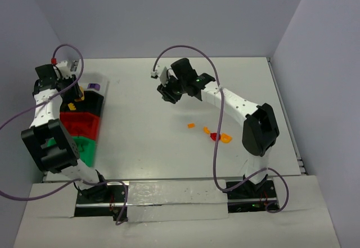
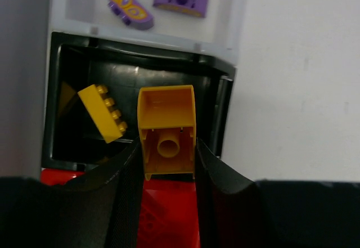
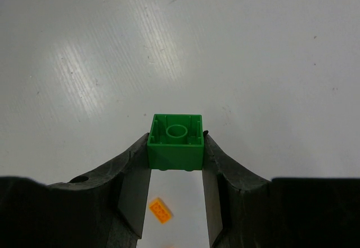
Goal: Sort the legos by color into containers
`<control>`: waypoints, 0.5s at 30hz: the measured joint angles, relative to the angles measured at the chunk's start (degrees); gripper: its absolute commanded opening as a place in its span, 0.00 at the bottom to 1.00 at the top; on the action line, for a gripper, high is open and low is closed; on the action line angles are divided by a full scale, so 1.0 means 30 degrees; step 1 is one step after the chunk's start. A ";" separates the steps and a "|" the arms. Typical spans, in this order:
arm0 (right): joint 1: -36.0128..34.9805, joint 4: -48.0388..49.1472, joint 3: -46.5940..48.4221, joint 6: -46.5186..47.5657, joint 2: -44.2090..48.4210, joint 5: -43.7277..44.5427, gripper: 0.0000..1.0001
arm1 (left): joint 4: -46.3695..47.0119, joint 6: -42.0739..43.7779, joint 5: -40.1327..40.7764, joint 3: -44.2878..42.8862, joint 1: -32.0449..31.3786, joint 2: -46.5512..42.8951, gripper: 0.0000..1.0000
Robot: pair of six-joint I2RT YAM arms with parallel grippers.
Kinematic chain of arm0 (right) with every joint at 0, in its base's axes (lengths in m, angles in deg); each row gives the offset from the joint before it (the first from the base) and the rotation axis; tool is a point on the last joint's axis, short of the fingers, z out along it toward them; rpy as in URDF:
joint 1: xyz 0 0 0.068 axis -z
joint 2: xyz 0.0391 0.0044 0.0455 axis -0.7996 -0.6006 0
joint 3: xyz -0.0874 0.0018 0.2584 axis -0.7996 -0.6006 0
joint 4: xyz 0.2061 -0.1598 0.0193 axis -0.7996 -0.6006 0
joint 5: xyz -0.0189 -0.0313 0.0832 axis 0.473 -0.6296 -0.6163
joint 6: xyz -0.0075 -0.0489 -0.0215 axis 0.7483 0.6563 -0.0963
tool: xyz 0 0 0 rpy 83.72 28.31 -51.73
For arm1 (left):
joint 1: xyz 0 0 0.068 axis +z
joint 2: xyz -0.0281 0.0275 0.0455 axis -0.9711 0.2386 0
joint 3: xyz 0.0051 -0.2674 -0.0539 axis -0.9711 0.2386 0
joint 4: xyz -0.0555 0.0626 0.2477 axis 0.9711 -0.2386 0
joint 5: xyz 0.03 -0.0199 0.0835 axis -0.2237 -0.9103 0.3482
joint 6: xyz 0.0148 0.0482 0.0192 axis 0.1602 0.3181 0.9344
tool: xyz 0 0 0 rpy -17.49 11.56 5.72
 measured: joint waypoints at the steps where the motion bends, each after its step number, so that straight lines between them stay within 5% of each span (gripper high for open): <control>1: 0.0049 0.0003 0.0037 -0.0007 -0.0128 -0.0101 0.00 | 0.0002 0.0058 0.0417 -0.0078 0.0002 0.0309 0.03; 4: 0.0156 -0.0032 0.0059 -0.0022 -0.0267 -0.0336 0.00 | 0.0084 0.0102 0.1341 -0.0312 0.0007 0.1136 0.06; 10: 0.0314 0.0033 0.0278 -0.0063 -0.0267 -0.0627 0.00 | 0.0431 0.0081 0.2119 -0.0780 0.0006 0.2446 0.40; 15: 0.0333 0.0005 0.0335 -0.0100 -0.0267 -0.0731 0.00 | 0.0386 0.0106 0.2286 -0.0895 0.0004 0.2983 0.56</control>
